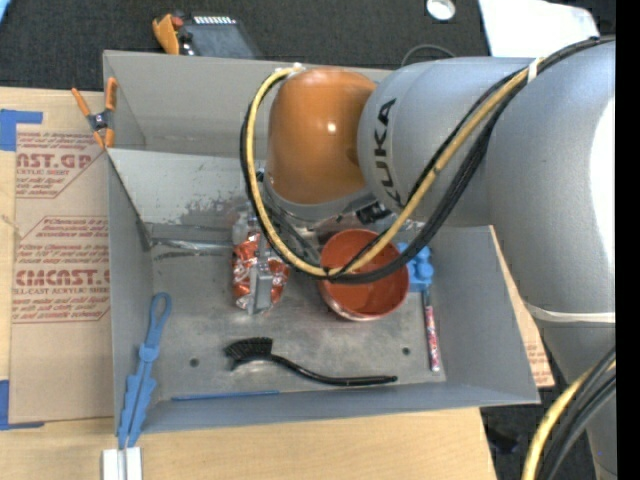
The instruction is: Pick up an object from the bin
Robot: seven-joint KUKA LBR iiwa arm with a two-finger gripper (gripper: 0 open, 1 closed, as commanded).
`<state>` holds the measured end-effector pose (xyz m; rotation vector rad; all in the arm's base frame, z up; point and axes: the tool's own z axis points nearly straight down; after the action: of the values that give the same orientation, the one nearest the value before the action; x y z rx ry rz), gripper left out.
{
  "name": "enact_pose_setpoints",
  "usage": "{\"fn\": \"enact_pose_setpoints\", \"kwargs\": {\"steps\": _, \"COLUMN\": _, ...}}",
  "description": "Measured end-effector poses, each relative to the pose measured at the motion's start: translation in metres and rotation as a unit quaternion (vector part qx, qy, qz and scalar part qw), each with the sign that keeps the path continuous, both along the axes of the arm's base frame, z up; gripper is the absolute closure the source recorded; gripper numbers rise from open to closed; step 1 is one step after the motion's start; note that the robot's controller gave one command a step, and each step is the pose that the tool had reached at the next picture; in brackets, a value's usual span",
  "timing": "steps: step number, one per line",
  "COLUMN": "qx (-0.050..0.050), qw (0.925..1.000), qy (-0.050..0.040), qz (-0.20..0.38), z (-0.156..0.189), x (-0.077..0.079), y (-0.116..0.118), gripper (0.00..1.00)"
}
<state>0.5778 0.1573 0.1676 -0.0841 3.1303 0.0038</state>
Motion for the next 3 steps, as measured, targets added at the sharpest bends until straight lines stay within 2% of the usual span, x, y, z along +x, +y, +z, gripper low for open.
{"fn": "enact_pose_setpoints", "kwargs": {"steps": 1, "qx": 0.000, "qw": 0.9995, "qy": 0.0031, "qz": -0.031, "z": -0.008, "x": -0.020, "y": 0.049, "gripper": 0.00}}
{"fn": "enact_pose_setpoints", "kwargs": {"steps": 2, "qx": 0.000, "qw": 0.9999, "qy": -0.0015, "qz": -0.013, "z": -0.069, "x": -0.001, "y": 0.003, "gripper": 0.00}}
{"fn": "enact_pose_setpoints", "kwargs": {"steps": 3, "qx": 0.001, "qw": 1.0000, "qy": 0.0016, "qz": 0.003, "z": -0.024, "x": -0.001, "y": 0.009, "gripper": 0.00}}
